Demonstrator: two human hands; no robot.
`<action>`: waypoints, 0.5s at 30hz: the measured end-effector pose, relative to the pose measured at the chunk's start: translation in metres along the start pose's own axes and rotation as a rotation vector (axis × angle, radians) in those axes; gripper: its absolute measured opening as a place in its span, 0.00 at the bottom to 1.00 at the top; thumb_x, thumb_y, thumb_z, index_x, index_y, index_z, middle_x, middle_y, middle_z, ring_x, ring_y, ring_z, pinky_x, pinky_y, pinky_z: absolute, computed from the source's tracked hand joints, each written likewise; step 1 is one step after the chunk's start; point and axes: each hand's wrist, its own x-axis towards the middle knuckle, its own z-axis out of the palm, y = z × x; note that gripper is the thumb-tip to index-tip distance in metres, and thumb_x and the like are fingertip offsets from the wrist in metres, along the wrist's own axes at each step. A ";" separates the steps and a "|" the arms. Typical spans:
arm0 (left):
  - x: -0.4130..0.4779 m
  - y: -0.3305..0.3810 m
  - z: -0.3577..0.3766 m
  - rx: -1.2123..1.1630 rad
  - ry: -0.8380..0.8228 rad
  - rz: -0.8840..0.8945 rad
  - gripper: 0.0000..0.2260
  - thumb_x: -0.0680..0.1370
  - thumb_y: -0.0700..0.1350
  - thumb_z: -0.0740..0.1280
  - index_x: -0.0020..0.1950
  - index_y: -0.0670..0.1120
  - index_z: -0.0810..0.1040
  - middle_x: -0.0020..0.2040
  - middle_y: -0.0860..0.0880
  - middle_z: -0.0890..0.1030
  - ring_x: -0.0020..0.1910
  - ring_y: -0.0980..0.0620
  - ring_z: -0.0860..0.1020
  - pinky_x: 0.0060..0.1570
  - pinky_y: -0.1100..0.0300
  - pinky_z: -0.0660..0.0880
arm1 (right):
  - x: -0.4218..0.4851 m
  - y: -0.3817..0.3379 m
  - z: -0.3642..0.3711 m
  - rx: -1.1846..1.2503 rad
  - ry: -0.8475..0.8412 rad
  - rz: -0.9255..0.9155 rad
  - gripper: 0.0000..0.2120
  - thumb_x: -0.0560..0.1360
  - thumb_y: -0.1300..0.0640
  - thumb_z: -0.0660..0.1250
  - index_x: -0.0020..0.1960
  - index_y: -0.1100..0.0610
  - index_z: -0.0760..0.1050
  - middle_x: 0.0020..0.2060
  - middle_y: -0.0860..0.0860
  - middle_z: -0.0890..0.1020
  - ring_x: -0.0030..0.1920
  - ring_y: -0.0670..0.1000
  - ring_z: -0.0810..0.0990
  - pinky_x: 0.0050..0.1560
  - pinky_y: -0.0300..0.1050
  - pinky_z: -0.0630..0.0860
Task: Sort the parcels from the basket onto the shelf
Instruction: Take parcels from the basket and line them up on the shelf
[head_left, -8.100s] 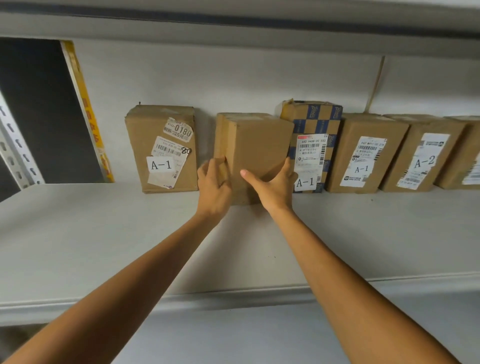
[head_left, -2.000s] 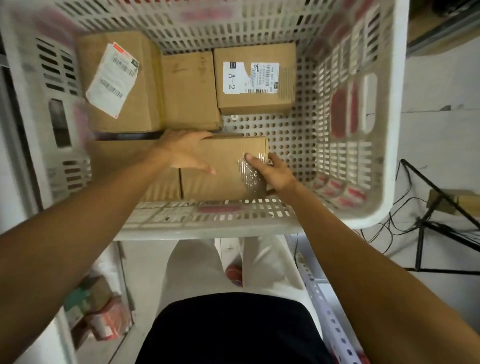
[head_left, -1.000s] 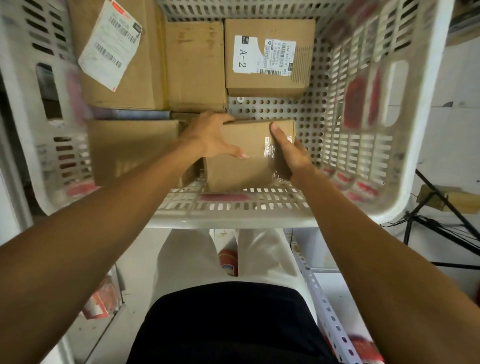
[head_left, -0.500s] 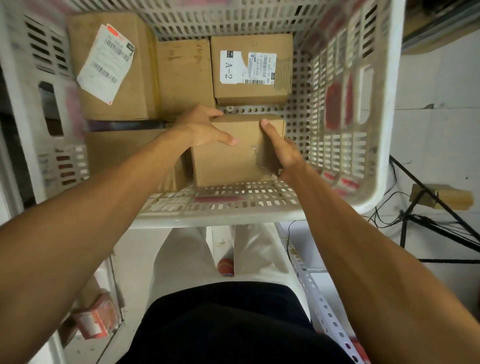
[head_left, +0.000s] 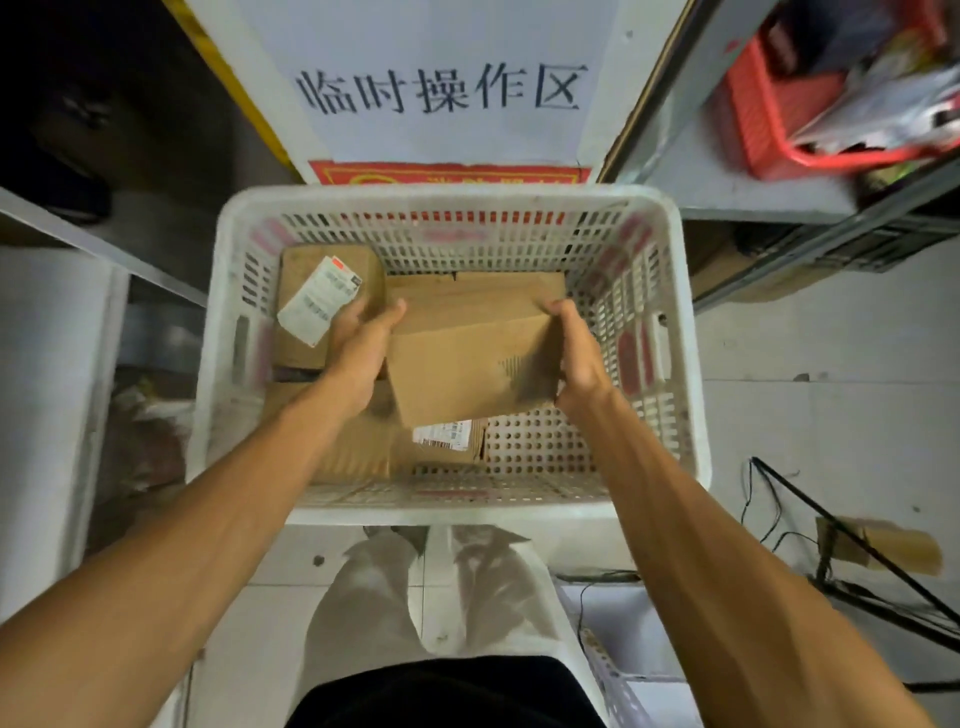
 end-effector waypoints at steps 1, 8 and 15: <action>-0.005 0.006 -0.007 -0.135 0.008 -0.045 0.16 0.76 0.47 0.70 0.62 0.46 0.77 0.59 0.48 0.80 0.58 0.47 0.78 0.51 0.54 0.76 | -0.007 -0.005 0.006 0.019 -0.014 -0.038 0.24 0.59 0.38 0.69 0.51 0.48 0.80 0.53 0.48 0.80 0.54 0.50 0.76 0.64 0.59 0.71; -0.043 0.049 -0.070 -0.357 -0.143 0.036 0.15 0.73 0.50 0.72 0.58 0.51 0.79 0.55 0.50 0.83 0.56 0.51 0.79 0.54 0.51 0.76 | -0.063 -0.018 0.041 0.091 -0.108 -0.216 0.08 0.70 0.45 0.67 0.47 0.45 0.81 0.57 0.49 0.79 0.61 0.55 0.74 0.60 0.62 0.73; -0.079 0.061 -0.157 -0.288 -0.172 0.272 0.17 0.73 0.43 0.72 0.61 0.54 0.78 0.53 0.53 0.83 0.55 0.53 0.80 0.56 0.52 0.75 | -0.130 -0.022 0.076 -0.056 -0.362 -0.382 0.13 0.77 0.51 0.64 0.60 0.55 0.73 0.56 0.50 0.77 0.59 0.55 0.76 0.46 0.46 0.78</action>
